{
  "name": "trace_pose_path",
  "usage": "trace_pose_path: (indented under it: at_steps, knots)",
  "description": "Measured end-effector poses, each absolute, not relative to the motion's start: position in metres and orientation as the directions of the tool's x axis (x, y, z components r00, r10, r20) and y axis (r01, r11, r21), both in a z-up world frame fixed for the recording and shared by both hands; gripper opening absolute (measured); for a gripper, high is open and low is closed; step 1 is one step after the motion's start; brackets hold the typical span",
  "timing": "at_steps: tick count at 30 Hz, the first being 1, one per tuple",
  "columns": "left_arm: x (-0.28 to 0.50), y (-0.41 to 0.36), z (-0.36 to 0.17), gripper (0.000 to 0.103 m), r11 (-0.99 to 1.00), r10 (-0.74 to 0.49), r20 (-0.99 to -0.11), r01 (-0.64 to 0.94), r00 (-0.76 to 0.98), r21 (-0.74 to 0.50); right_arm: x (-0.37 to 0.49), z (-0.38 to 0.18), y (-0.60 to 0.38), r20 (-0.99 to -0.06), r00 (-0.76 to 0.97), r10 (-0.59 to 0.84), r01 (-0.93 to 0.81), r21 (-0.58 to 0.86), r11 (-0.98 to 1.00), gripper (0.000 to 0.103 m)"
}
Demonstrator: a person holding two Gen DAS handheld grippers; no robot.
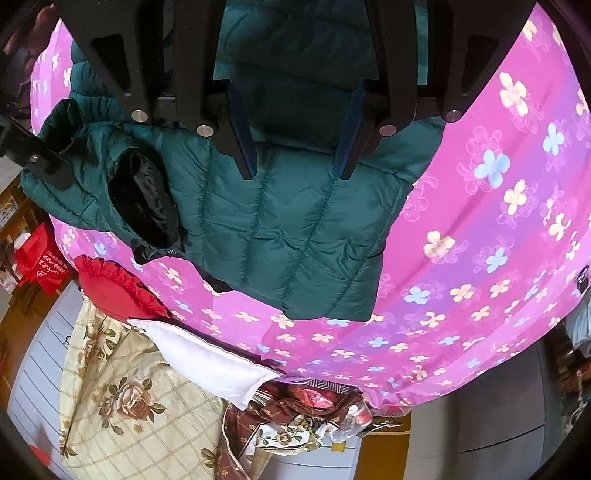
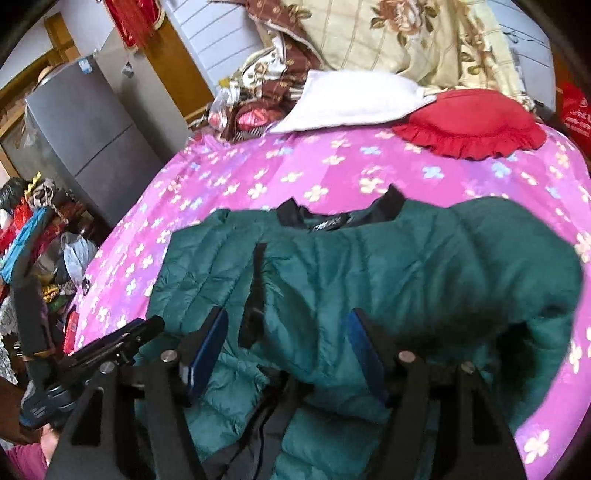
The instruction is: Fold large clothes
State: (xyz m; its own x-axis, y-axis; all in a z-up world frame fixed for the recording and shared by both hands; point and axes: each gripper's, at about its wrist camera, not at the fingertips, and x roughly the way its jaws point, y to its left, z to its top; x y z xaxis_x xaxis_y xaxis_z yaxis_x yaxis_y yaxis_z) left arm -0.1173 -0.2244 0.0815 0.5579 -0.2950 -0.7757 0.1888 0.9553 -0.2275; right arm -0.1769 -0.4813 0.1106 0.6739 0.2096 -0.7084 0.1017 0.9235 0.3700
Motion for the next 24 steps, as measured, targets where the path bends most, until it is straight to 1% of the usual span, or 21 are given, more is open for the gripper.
trace_pose_path:
  at_steps: [3, 5, 6, 7, 9, 13, 20, 24]
  knots:
    - [-0.120, -0.227, 0.084, 0.022, 0.953, -0.304, -0.776, 0.192, 0.553, -0.236, -0.189, 0.118, -0.495, -0.701, 0.687, 0.192, 0.128, 0.377, 0.917, 0.070]
    - [-0.121, -0.228, 0.086, 0.023, 0.943, -0.334, -0.771, 0.199, 0.542, -0.268, -0.194, 0.119, -0.504, -0.702, 0.689, 0.179, 0.146, 0.376, 0.915, 0.071]
    - [-0.120, -0.229, 0.088, 0.025, 0.937, -0.348, -0.768, 0.203, 0.537, -0.283, -0.199, 0.121, -0.509, -0.697, 0.693, 0.181, 0.153, 0.388, 0.909, 0.070]
    - [-0.120, -0.230, 0.089, 0.029, 0.932, -0.363, -0.765, 0.206, 0.532, -0.300, -0.203, 0.123, -0.514, -0.691, 0.699, 0.184, 0.155, 0.398, 0.904, 0.071]
    - [-0.121, -0.233, 0.095, 0.033, 0.915, -0.403, -0.744, 0.212, 0.533, -0.343, -0.211, 0.127, -0.521, -0.678, 0.713, 0.179, 0.163, 0.408, 0.898, 0.071]
    - [-0.125, -0.242, 0.104, 0.042, 0.882, -0.468, -0.703, 0.234, 0.535, -0.409, -0.225, 0.133, -0.531, -0.667, 0.731, 0.141, 0.180, 0.387, 0.904, 0.075]
    - [-0.125, -0.284, 0.105, 0.043, 0.858, -0.514, -0.709, 0.301, 0.483, -0.416, -0.241, 0.140, -0.557, -0.660, 0.746, 0.091, 0.226, 0.379, 0.897, 0.077]
    - [-0.124, -0.306, 0.101, 0.043, 0.866, -0.500, -0.723, 0.305, 0.478, -0.397, -0.249, 0.143, -0.571, -0.649, 0.757, 0.072, 0.250, 0.390, 0.886, 0.077]
